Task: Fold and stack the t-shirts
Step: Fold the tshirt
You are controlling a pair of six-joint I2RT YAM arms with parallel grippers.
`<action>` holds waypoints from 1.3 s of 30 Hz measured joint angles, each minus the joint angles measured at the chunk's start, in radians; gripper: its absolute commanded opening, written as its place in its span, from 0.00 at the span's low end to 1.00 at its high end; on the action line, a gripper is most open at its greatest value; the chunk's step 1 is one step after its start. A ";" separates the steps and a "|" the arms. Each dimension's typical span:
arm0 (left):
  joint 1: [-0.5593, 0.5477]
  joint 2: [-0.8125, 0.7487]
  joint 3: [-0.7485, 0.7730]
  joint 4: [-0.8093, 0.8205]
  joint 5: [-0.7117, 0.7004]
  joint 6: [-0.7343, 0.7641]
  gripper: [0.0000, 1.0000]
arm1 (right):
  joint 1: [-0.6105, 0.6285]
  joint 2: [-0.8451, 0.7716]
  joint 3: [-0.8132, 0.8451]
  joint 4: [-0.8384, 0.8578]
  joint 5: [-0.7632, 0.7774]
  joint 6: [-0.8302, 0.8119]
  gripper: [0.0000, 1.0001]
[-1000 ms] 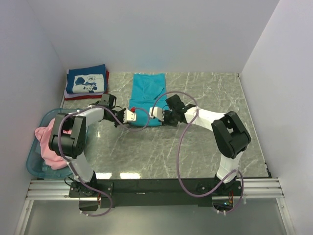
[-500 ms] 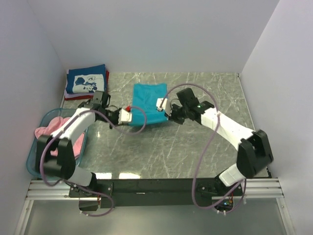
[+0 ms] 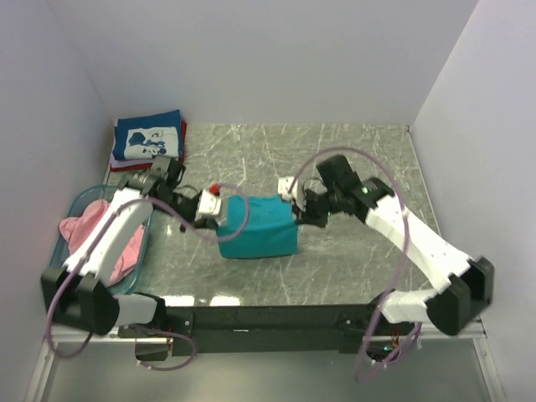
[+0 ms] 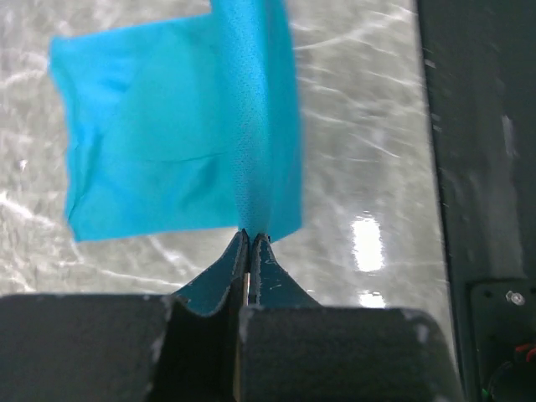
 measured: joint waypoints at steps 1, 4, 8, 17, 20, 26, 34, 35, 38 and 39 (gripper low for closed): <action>0.009 0.050 0.042 0.006 0.006 -0.014 0.01 | -0.023 0.043 0.041 -0.008 -0.003 -0.012 0.00; 0.042 0.209 0.131 0.031 0.017 -0.055 0.01 | -0.089 0.210 0.148 -0.013 -0.013 -0.042 0.00; 0.079 0.449 0.226 0.108 0.020 -0.147 0.01 | -0.153 0.432 0.240 -0.004 -0.018 -0.061 0.00; 0.093 0.814 0.379 0.299 0.007 -0.453 0.04 | -0.195 0.743 0.296 0.057 0.034 -0.058 0.00; 0.093 0.846 0.370 0.341 -0.008 -0.513 0.05 | -0.194 0.780 0.317 0.061 0.045 -0.037 0.00; 0.093 0.805 0.229 0.403 0.006 -0.555 0.05 | -0.187 0.778 0.322 0.066 0.031 0.034 0.00; 0.094 0.544 -0.039 0.316 0.033 -0.435 0.48 | -0.152 0.589 0.080 -0.014 -0.098 0.155 0.51; 0.095 0.518 -0.049 0.301 0.034 -0.421 0.50 | -0.155 0.564 0.080 -0.039 -0.121 0.171 0.52; 0.098 0.430 -0.057 0.279 0.045 -0.391 0.54 | -0.192 0.510 0.114 -0.081 -0.196 0.214 0.52; 0.098 0.403 -0.056 0.284 0.051 -0.391 0.54 | -0.207 0.503 0.131 -0.085 -0.213 0.229 0.49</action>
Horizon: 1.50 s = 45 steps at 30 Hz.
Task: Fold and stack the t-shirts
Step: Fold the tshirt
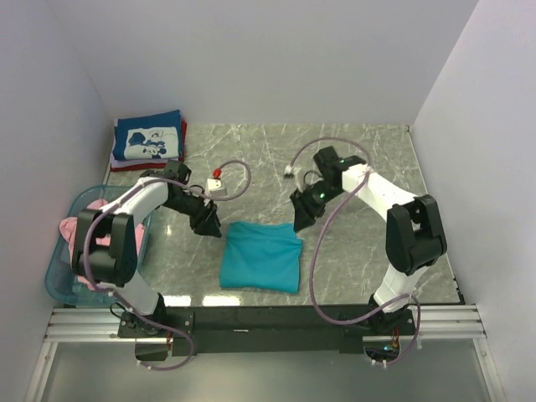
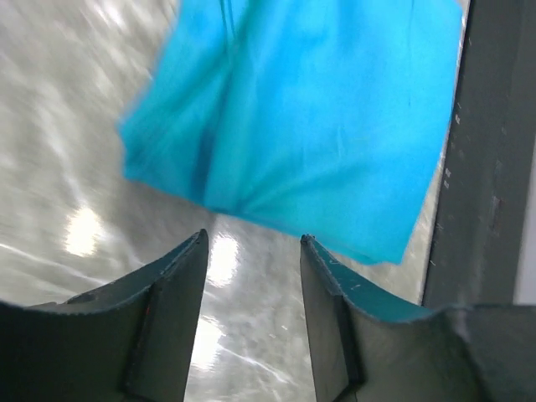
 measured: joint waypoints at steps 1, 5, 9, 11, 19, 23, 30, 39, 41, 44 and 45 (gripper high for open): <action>-0.003 -0.027 0.000 0.014 0.005 -0.005 0.54 | -0.021 -0.001 0.026 -0.003 -0.021 0.024 0.47; -0.083 -0.095 0.005 0.136 0.000 -0.062 0.55 | -0.080 0.040 0.135 0.053 -0.101 0.153 0.35; -0.208 -0.087 0.011 0.254 -0.030 -0.097 0.54 | -0.083 0.152 0.179 0.213 -0.176 0.369 0.25; -0.258 -0.055 0.025 0.286 -0.043 -0.101 0.54 | -0.079 0.219 0.176 0.288 -0.199 0.478 0.24; -0.346 0.097 0.055 0.369 -0.106 -0.111 0.56 | -0.054 0.326 0.128 0.492 -0.235 0.740 0.21; -0.385 0.144 0.068 0.373 -0.113 -0.111 0.56 | -0.050 0.335 0.117 0.558 -0.255 0.805 0.20; -0.414 0.221 0.144 0.346 -0.131 -0.111 0.45 | -0.045 0.340 0.099 0.593 -0.264 0.838 0.19; -0.431 0.243 0.168 0.274 -0.136 -0.082 0.43 | -0.002 0.362 0.100 0.601 -0.280 0.840 0.18; -0.438 0.243 0.168 0.261 -0.139 -0.081 0.41 | 0.014 0.373 0.100 0.601 -0.281 0.839 0.18; -0.447 0.243 0.168 0.244 -0.150 -0.083 0.22 | 0.028 0.386 0.100 0.600 -0.282 0.838 0.18; -0.448 0.243 0.167 0.244 -0.153 -0.080 0.13 | 0.033 0.389 0.100 0.600 -0.283 0.837 0.17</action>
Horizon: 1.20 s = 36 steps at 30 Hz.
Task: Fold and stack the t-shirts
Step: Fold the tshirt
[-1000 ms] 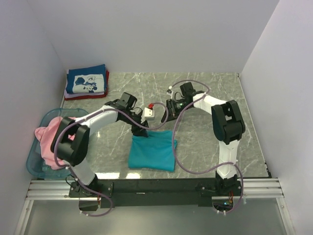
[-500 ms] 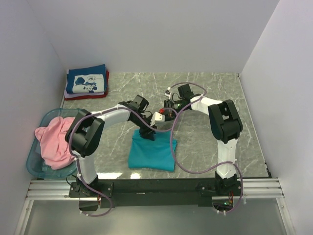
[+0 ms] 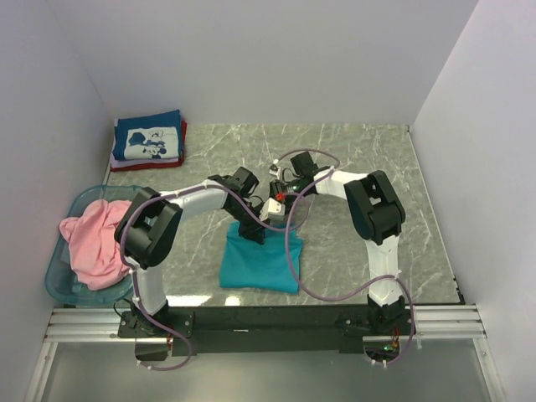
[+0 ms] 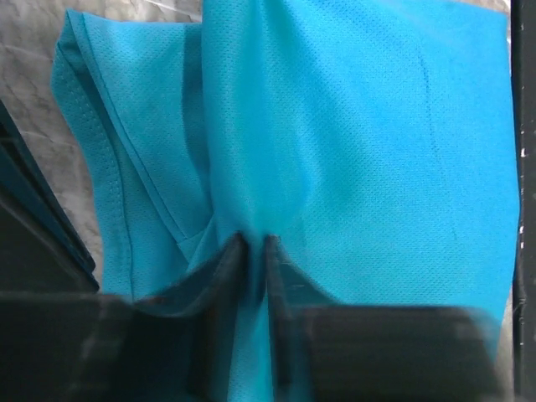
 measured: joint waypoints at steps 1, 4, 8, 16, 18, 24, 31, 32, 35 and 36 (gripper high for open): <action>-0.002 0.000 -0.001 0.001 0.000 -0.002 0.09 | 0.002 0.002 0.000 0.000 -0.001 0.000 0.17; -0.002 -0.007 -0.021 0.015 -0.003 -0.003 0.01 | 0.014 0.002 0.000 0.002 -0.008 0.000 0.17; -0.004 -0.053 -0.068 0.040 -0.013 -0.005 0.01 | 0.029 0.010 0.000 0.004 -0.024 0.000 0.16; -0.026 -0.207 -0.127 0.095 -0.056 -0.021 0.01 | 0.069 0.143 0.002 0.008 -0.092 0.010 0.15; -0.028 -0.222 -0.129 0.103 -0.063 -0.024 0.01 | 0.069 0.153 0.009 0.006 -0.116 0.014 0.14; -0.024 -0.227 -0.128 0.114 -0.091 -0.025 0.01 | 0.069 0.160 0.017 -0.002 -0.126 0.011 0.14; 0.009 -0.214 -0.089 0.116 -0.112 -0.019 0.01 | 0.069 0.161 0.018 -0.005 -0.129 0.005 0.14; 0.014 -0.208 -0.080 0.116 -0.113 -0.019 0.01 | 0.069 0.161 0.018 -0.006 -0.129 0.005 0.14; 0.026 -0.185 -0.061 0.127 -0.114 -0.016 0.01 | 0.069 0.161 0.018 -0.006 -0.129 0.004 0.14; 0.030 -0.177 -0.060 0.134 -0.116 -0.016 0.01 | 0.069 0.161 0.018 -0.006 -0.129 0.004 0.14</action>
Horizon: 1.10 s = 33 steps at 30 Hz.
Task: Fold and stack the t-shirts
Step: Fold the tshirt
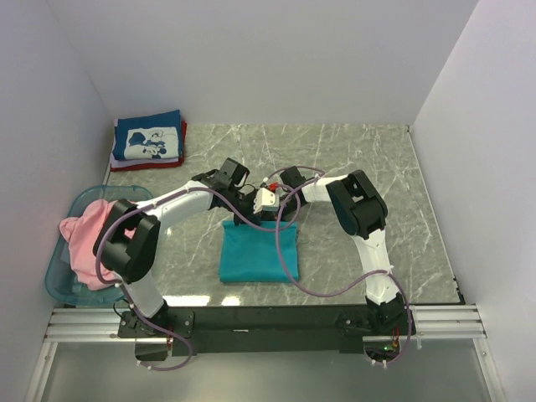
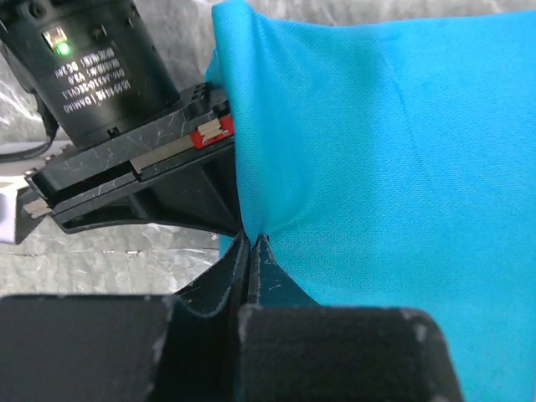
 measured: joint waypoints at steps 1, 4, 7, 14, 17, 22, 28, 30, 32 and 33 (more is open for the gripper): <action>0.002 0.006 0.000 0.003 -0.002 0.000 0.01 | 0.000 0.000 0.000 0.000 0.000 0.000 0.14; 0.004 0.025 0.000 0.014 -0.004 0.000 0.01 | 0.000 0.000 0.000 -0.001 0.000 -0.003 0.14; 0.004 0.036 -0.003 0.034 -0.012 0.005 0.01 | 0.000 0.000 0.004 -0.014 0.002 -0.016 0.14; 0.004 0.037 -0.036 0.090 -0.044 0.023 0.18 | 0.000 0.000 0.038 -0.092 0.036 -0.071 0.19; 0.004 0.036 -0.037 0.097 -0.060 0.031 0.40 | 0.000 -0.001 0.070 -0.139 0.064 -0.105 0.27; 0.005 0.007 -0.042 0.099 -0.091 0.019 0.53 | 0.000 -0.008 0.198 -0.282 0.195 -0.215 0.42; 0.039 -0.172 -0.017 0.019 -0.046 -0.048 0.52 | -0.024 -0.026 0.367 -0.398 0.409 -0.352 0.53; 0.077 -0.229 0.000 -0.007 -0.007 -0.090 0.52 | -0.040 -0.027 0.428 -0.444 0.457 -0.381 0.53; 0.128 -0.268 0.002 -0.018 0.031 -0.139 0.52 | -0.060 -0.035 0.488 -0.483 0.497 -0.404 0.53; 0.159 -0.281 0.002 -0.025 0.057 -0.174 0.52 | -0.072 -0.049 0.508 -0.496 0.513 -0.413 0.53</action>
